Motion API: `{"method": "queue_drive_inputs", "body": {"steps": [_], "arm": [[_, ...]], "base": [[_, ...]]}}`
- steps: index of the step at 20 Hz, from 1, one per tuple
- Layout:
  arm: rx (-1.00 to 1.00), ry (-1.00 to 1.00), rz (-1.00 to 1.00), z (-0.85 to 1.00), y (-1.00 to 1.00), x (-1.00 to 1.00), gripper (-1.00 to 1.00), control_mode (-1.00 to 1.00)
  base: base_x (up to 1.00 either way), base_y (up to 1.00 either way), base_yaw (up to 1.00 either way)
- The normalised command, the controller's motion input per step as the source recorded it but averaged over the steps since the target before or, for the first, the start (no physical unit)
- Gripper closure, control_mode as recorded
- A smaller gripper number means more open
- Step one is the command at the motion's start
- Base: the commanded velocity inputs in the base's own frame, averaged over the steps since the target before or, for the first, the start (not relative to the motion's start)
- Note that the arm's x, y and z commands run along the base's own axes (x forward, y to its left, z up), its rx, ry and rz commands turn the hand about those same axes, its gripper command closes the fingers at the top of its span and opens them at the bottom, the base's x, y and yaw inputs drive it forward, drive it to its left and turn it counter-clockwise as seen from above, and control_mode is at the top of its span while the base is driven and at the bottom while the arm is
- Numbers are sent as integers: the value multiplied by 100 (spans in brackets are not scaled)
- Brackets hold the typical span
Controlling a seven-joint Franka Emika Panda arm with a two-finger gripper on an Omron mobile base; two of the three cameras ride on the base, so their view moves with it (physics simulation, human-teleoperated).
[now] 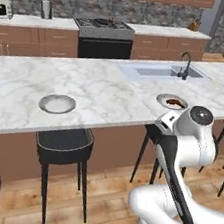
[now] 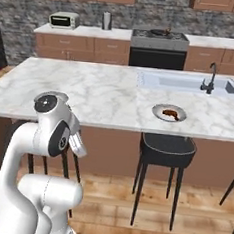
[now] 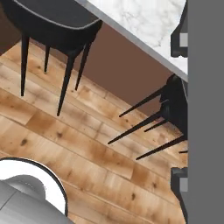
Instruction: Take the chicken drumsticks from the pan and place one on each plate on the dining counter.
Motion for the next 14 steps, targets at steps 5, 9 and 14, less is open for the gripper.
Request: {"method": "queue_drive_inputs", "body": {"steps": [5, 9, 14], "arm": [[0, 0, 0, 0, 0, 0, -100, 100], [0, 0, 0, 0, 0, 0, -100, 100], [0, 0, 0, 0, 0, 0, -100, 100]], "base": [[-53, 100, -1], [-8, 100, -17], [0, 100, -31]]}}
